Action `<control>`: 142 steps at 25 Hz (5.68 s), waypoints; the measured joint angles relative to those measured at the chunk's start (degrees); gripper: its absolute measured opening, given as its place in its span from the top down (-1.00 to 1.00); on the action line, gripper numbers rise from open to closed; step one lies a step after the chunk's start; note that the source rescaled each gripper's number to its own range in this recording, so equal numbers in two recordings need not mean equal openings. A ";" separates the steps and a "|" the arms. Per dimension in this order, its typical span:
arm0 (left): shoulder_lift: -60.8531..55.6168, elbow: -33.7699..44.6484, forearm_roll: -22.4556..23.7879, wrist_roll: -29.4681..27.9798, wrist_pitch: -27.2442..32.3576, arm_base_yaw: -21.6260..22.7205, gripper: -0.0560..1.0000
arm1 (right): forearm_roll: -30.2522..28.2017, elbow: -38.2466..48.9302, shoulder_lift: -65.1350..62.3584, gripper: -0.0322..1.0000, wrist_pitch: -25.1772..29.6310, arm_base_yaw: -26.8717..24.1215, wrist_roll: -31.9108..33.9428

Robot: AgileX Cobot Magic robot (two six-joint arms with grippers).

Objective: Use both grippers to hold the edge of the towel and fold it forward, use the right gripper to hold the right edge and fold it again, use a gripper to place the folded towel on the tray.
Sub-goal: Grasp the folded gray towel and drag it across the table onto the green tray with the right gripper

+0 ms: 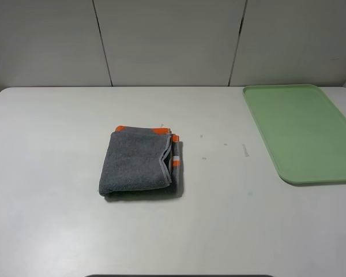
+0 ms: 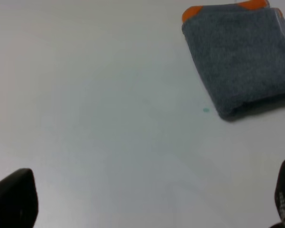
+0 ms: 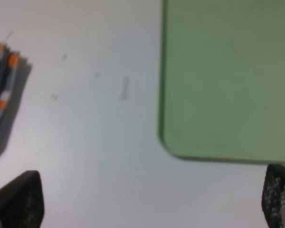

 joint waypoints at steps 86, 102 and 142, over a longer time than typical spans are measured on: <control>0.00 0.00 0.00 0.15 0.00 0.00 -1.00 | -10.37 -43.44 91.26 -0.71 -14.16 46.05 43.90; 0.00 0.00 0.00 0.15 0.00 0.00 -1.00 | -8.87 -43.72 91.37 0.58 -15.32 46.05 42.56; 0.00 0.00 0.00 0.15 0.00 0.00 -1.00 | -19.87 -43.18 77.69 0.58 -0.08 39.10 33.15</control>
